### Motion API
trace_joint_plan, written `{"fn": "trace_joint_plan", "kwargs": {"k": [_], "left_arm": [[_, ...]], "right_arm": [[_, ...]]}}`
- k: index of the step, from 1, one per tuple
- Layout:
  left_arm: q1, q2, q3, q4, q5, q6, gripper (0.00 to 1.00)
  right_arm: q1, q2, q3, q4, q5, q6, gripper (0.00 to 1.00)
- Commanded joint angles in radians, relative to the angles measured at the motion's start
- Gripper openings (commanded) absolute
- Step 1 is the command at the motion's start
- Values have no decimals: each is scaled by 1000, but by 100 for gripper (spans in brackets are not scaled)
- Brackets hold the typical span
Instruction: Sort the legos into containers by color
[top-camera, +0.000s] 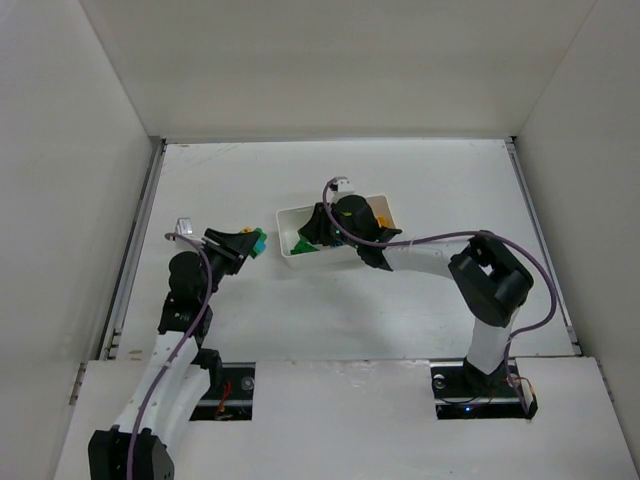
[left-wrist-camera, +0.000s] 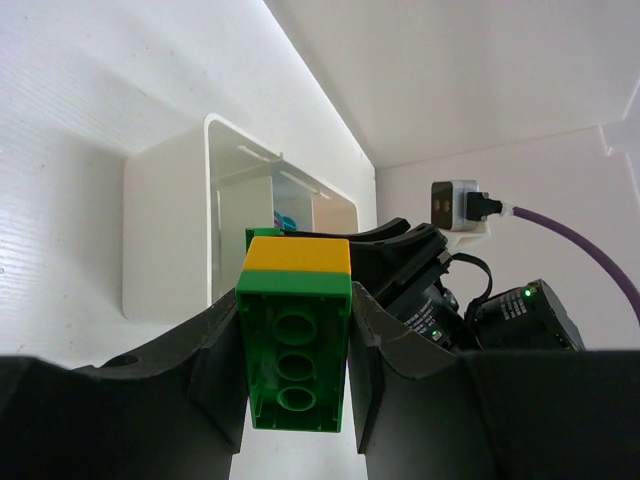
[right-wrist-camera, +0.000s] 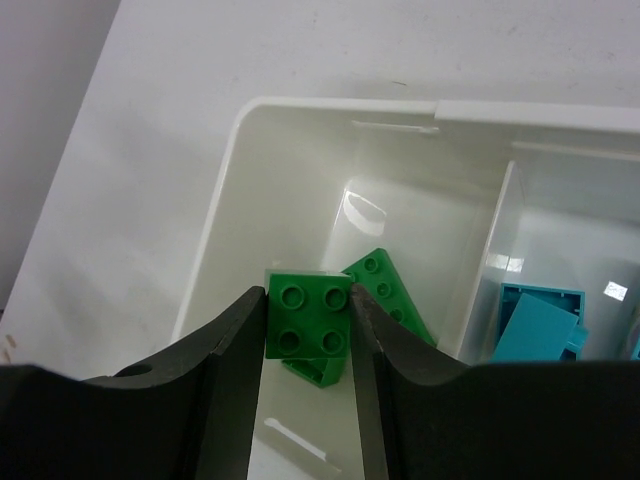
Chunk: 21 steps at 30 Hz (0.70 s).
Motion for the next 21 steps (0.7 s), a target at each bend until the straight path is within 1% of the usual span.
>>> {"fn": "trace_joint_plan", "kwargs": {"k": [1,14,21], "left_arm": [[-15,8,59,18,-27,32,13],[-47,30,76,7,-55,52,13],[-57,33,78,9,-61,56,14]], "right_arm": [[11,24,48,27,43,-29,42],[26,33,52,20,80,-40,43],[30,36,55,14,80,-43,46]]}}
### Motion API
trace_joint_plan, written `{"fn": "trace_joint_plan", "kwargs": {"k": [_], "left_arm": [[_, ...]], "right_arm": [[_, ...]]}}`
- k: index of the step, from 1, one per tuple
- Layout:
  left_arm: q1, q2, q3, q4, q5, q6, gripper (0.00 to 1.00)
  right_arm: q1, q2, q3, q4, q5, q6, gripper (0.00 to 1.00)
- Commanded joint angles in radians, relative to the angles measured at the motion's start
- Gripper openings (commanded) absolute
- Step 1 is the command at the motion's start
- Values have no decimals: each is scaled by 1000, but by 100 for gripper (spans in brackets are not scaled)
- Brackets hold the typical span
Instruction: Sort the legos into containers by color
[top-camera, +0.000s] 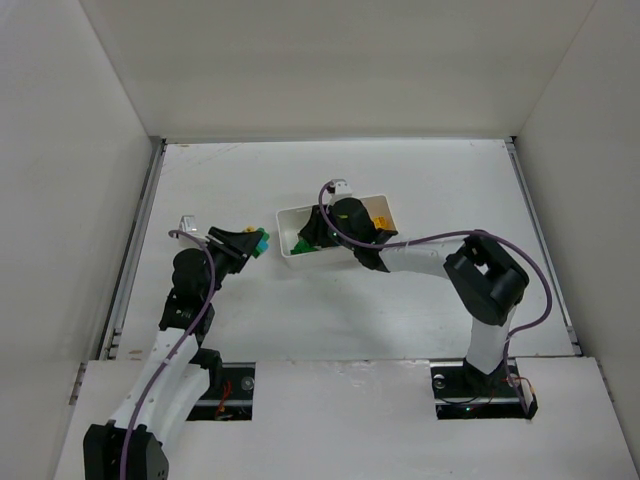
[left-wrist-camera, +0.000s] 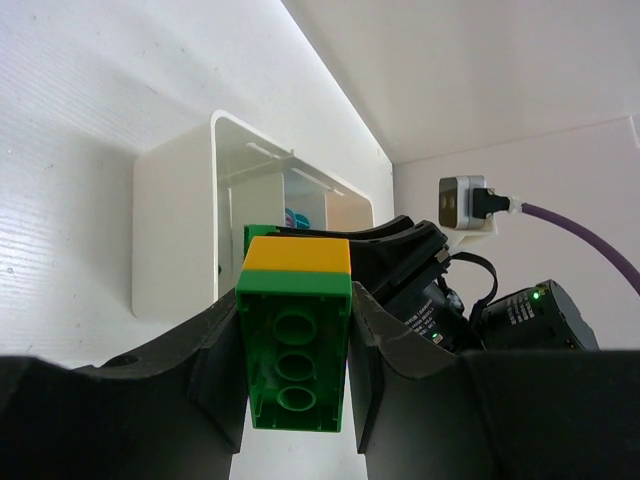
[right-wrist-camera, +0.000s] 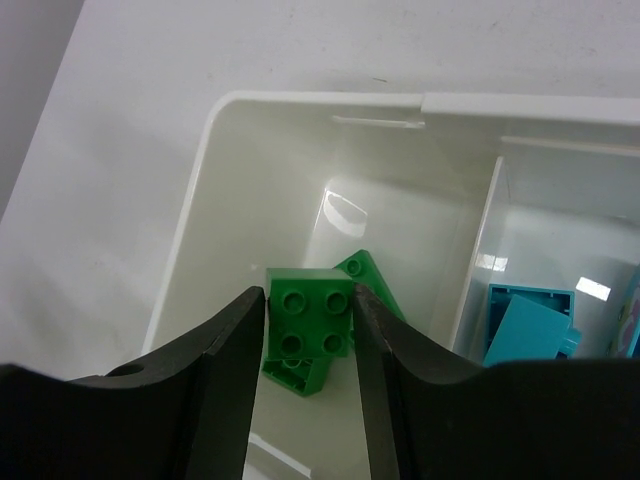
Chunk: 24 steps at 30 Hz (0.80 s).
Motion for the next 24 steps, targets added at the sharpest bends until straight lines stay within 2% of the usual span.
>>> {"fn": "trace_joint_plan", "kwargs": {"k": [1,9,17,21,24], "left_arm": [[-7,-1,49,35,-8,20,14],[-7,2,38,46,-8,14,14],[-42,5,32,68,-8,0,15],[-86,59,23,166,26,-46,16],[-117,105,6,287,63,-90,16]], "right_arm": [[10,6,44,17,17,-17,47],[12,5,43,14,23,-17,59],[10,-107,-26,31,19,-8,62],[10,-228,-98,64,-35,-5,64],[-8,-319,-170,132,-135,16,68]]}}
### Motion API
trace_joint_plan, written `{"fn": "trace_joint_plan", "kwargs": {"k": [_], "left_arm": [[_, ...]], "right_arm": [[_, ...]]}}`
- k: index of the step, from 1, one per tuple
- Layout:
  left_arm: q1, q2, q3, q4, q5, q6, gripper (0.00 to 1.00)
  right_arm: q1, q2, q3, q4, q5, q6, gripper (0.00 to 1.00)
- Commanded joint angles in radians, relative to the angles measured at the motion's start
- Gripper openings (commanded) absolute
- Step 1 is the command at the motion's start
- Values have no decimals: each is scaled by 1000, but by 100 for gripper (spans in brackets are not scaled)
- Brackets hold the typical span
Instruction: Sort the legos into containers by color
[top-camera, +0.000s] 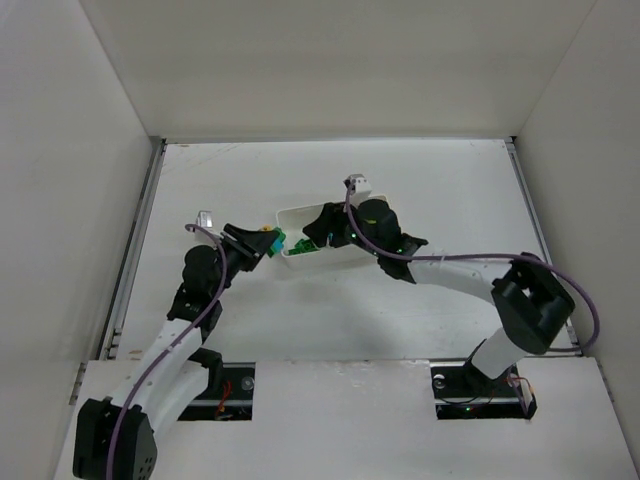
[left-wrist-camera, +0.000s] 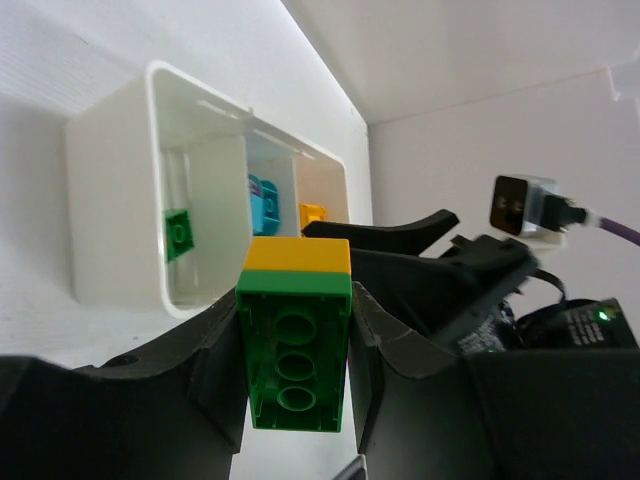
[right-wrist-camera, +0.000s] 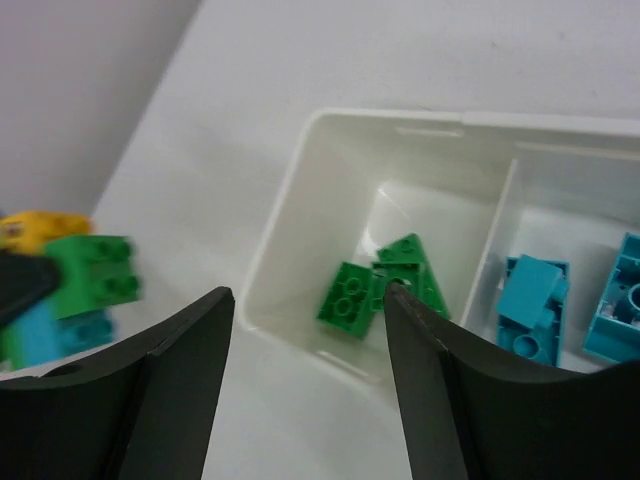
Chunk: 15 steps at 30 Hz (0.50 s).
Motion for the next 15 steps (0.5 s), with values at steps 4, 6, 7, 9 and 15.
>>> {"fn": "trace_joint_plan", "kwargs": {"k": [4,6,7,9,15], "left_arm": [[-24,79,-38,317,73,-120,17],[-20,108,-58,382,90,-157,17],[-21,120,-66,420,98,-176,17],[-28,137,-79,483,113,-211,17],[-32,140,-113,589,125,-289,18]], "right_arm": [[-57,-153,-123,262,-274,118,76],[-76,-138,-135,335,-383,181,80],[-83,-115,-137,383,-439,220,82],[-90,-86,-140,447,-481,276,83],[-119,-14,-145,575,-569,405,84]]}}
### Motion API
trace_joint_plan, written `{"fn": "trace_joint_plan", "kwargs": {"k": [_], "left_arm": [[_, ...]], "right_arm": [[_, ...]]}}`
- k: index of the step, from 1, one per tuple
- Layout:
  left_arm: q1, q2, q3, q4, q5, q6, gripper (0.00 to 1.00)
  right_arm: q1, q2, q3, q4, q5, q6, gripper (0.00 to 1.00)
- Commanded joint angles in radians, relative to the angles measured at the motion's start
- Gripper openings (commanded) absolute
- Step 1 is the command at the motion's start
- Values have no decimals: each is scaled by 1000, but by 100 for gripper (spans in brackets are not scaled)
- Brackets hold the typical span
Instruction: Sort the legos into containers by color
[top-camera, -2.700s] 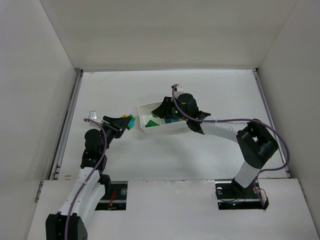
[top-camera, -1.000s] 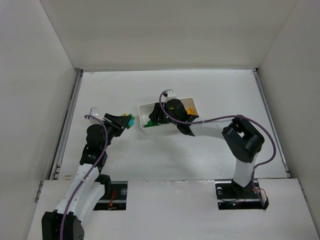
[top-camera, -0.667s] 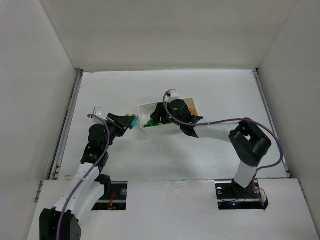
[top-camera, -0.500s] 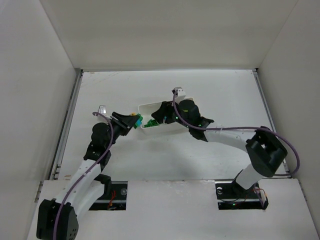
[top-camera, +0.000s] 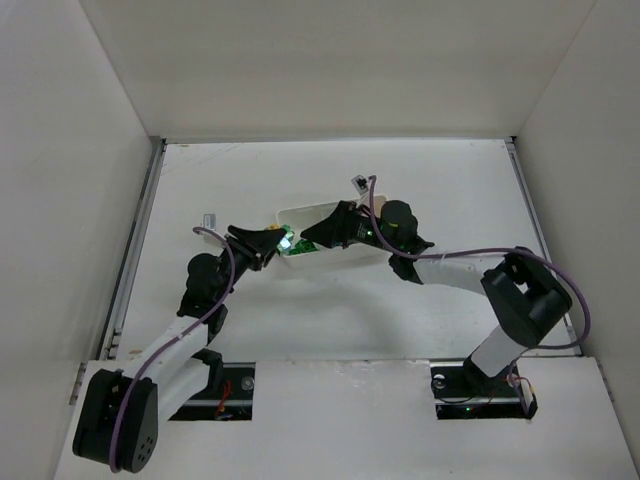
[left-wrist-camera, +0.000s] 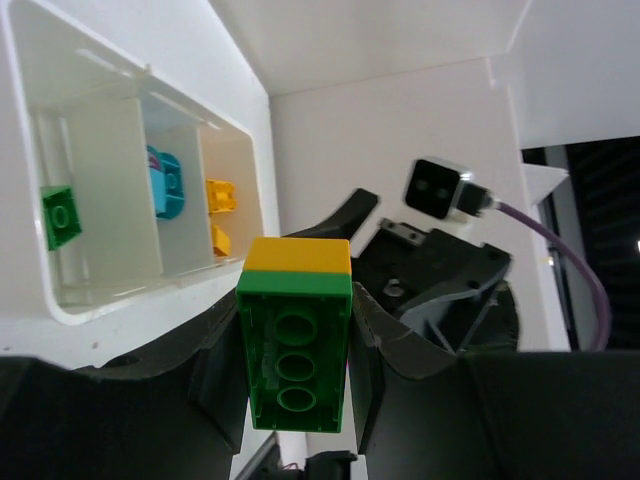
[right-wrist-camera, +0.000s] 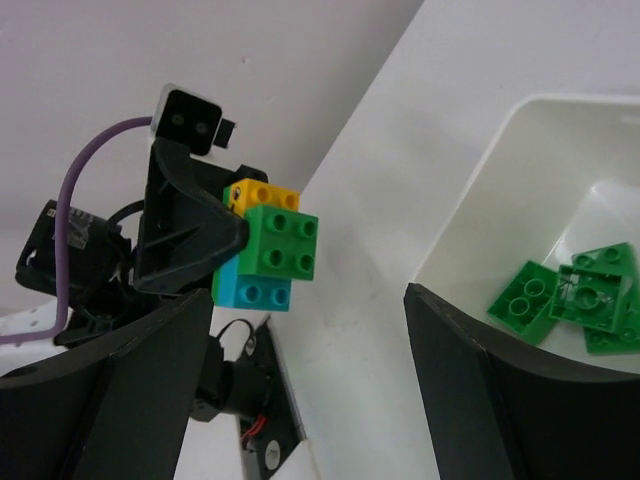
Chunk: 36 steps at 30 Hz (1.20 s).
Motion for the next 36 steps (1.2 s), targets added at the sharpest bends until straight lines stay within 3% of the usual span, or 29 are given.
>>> {"fn": "trace_joint_plan", "kwargs": {"k": [1,7,16,22,31,36], "left_arm": [[-12,-8,-11,185,29,-69,19],[-46,22,-8,253,22,-106,20],[-107,67,-13,268,-11,-104,20],[-116,64,-11,268,-20,-104,20],[-129,85,-10,268,-18,-109,21],[-125,87,-11,256,-21,-104,28]], "right_arm": [[-11,17,2,181,-118,106,84],[-7,61,11,258,-155,183,74],[-11,90,8,330,-184,238,73],[-11,97,8,330,-182,238,60],[-16,104,1,350,-164,239,48],[-16,106,-2,354,-153,239,41]]}}
